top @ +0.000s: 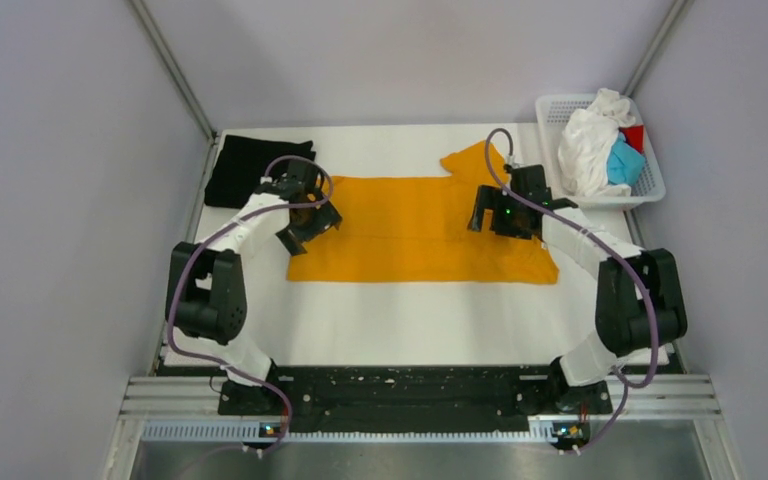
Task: Fold and stack the t-shirts
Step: Fold the flattened tshirt in 1/3 of the way
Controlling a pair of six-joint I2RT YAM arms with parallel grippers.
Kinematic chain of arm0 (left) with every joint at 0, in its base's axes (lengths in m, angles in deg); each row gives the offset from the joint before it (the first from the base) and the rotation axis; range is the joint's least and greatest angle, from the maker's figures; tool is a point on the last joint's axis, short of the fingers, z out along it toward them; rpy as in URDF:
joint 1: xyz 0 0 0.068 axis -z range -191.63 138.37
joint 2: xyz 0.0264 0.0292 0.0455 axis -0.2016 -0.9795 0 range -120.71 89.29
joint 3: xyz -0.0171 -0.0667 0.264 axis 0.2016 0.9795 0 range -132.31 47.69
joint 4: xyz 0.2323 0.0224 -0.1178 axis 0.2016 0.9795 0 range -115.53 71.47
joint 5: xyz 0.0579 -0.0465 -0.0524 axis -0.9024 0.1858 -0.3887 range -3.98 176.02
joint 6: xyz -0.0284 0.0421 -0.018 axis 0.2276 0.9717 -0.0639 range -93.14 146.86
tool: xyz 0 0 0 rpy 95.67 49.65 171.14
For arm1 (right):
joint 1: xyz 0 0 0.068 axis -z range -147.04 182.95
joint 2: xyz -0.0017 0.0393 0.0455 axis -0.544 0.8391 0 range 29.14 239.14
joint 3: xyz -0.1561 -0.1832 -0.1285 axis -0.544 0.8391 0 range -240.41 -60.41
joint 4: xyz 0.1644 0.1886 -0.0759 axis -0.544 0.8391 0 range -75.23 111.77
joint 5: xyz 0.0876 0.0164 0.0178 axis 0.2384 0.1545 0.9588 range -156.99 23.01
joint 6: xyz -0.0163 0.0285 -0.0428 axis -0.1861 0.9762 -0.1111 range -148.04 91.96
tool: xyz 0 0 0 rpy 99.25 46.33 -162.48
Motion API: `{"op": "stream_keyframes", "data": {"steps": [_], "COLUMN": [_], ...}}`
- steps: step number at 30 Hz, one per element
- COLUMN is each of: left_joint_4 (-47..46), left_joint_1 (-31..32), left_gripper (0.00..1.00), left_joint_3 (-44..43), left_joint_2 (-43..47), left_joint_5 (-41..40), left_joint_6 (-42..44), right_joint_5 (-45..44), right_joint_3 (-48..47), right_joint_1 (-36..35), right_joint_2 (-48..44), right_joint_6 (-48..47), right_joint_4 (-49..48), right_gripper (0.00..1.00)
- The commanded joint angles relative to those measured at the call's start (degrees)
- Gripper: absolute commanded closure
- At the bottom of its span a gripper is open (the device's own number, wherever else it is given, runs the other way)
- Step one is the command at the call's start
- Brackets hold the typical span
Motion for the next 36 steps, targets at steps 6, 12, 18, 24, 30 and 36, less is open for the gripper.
{"op": "stream_keyframes", "data": {"steps": [6,12,18,24,30,36], "left_joint_4": [-3.20,-3.88,-4.85,-6.11,-5.13,-1.57], "left_joint_1": [0.19,0.19,0.19,0.19,0.19,0.19], "left_gripper": [0.01,0.01,0.01,0.01,0.01,0.01], "left_joint_3": [1.28,1.88,2.95,7.47,14.55,24.67], "left_joint_2": [-5.19,-6.47,-7.74,-6.56,-3.62,5.53], "left_joint_5": [1.59,1.18,1.22,1.17,0.85,3.08], "left_joint_6": [1.74,1.83,1.48,0.40,-1.18,-4.70], "right_joint_5": [-5.71,-8.50,-5.95,-9.48,-8.55,-9.00], "right_joint_3": [-13.78,-13.64,-0.89,13.27,22.15,27.51], "right_joint_1": [1.72,2.42,2.37,1.64,1.50,1.34], "right_joint_2": [16.22,16.08,5.97,-1.61,-7.29,-19.99], "right_joint_6": [0.89,0.71,3.75,8.34,10.90,15.64], "right_joint_4": [-11.89,-10.76,-12.10,-16.41,-14.87,1.42], "right_gripper": [0.01,0.01,0.01,0.01,0.01,0.01]}}
